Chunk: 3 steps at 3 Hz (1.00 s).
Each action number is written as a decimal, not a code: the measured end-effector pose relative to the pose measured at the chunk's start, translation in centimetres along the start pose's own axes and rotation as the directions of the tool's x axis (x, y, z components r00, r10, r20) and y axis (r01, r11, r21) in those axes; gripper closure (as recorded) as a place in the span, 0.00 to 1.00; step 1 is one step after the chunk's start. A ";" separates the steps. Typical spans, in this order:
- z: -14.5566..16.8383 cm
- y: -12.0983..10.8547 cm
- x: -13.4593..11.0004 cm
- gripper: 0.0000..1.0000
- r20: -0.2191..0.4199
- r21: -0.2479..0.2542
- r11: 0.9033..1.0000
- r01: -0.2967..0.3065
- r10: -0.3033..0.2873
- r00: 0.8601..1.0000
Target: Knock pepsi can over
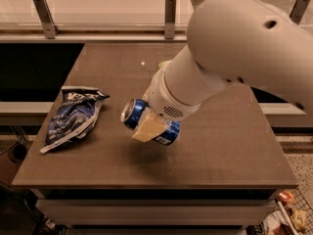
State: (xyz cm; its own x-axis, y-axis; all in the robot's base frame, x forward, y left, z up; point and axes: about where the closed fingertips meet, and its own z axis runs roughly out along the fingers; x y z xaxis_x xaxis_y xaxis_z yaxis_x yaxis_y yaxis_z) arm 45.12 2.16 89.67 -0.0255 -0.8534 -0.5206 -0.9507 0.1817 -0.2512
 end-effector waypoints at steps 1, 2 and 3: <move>2.4 1.5 0.1 1.00 -0.124 -0.049 0.998 0.036 -0.042 0.991; 5.1 2.7 -0.3 1.00 -0.252 -0.100 0.992 0.079 -0.102 0.962; 7.0 3.4 -0.8 1.00 -0.319 -0.140 0.984 0.112 -0.152 0.935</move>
Offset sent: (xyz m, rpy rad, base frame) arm -0.0099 0.0531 -0.0722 -0.4648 0.1184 0.0901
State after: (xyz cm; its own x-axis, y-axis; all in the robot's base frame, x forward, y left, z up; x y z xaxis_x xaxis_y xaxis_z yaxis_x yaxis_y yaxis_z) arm 44.03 6.92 83.53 0.0221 -0.9819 -0.1884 -0.9814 0.0146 -0.1912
